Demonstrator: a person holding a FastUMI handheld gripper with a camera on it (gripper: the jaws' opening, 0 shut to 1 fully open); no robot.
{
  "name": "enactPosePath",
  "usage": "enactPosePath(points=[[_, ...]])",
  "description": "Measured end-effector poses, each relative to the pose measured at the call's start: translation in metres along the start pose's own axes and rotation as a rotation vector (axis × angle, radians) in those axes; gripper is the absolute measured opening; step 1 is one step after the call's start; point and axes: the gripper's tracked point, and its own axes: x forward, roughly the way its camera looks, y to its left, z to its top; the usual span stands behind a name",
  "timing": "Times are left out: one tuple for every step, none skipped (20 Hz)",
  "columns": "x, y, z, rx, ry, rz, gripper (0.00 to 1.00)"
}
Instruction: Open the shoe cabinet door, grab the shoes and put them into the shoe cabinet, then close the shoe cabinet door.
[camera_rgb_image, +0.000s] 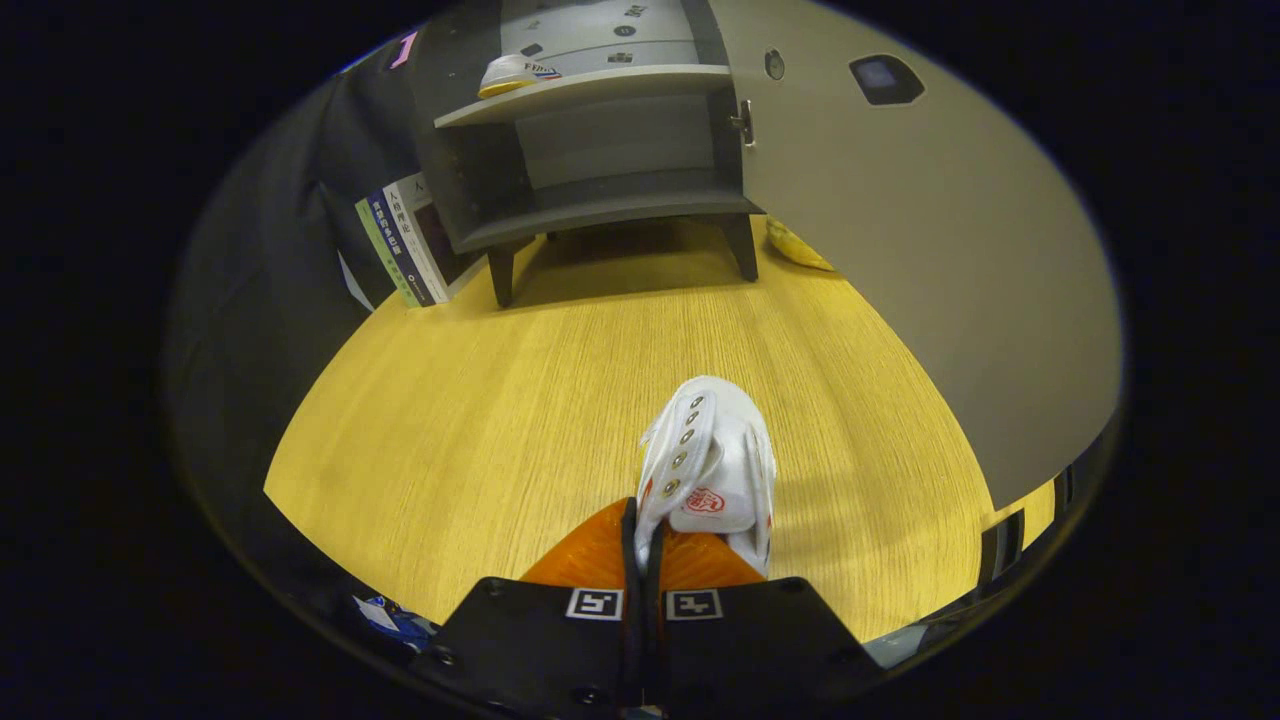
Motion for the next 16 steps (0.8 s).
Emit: enactPosePath(points=[[0.001,0.002,0.002,-0.017,-0.011,0.001,0.02],[-0.002,0.006,0.007,-0.037,-0.026,0.007,0.01],[-0.002,0.01,0.012,-0.045,-0.047,0.013,0.01],[-0.002,0.015,0.018,-0.046,-0.057,0.02,0.01],[-0.002,0.018,0.025,-0.043,-0.066,0.022,0.01],[-0.004,0.02,0.036,-0.036,-0.085,0.024,0.01],[-0.008,0.021,0.046,-0.034,-0.099,0.026,0.01],[-0.011,0.023,0.059,-0.037,-0.117,0.029,0.01],[-0.013,0.025,0.073,-0.039,-0.142,0.029,0.01],[-0.017,0.026,0.087,-0.05,-0.161,0.033,0.01],[-0.02,0.029,0.103,-0.061,-0.191,0.037,0.01],[-0.024,0.032,0.117,-0.072,-0.22,0.04,0.01],[-0.027,0.034,0.134,-0.083,-0.249,0.043,0.01],[-0.031,0.037,0.149,-0.087,-0.275,0.051,0.01],[-0.034,0.042,0.163,-0.088,-0.302,0.063,0.01],[-0.038,0.046,0.177,-0.09,-0.33,0.071,0.01]])
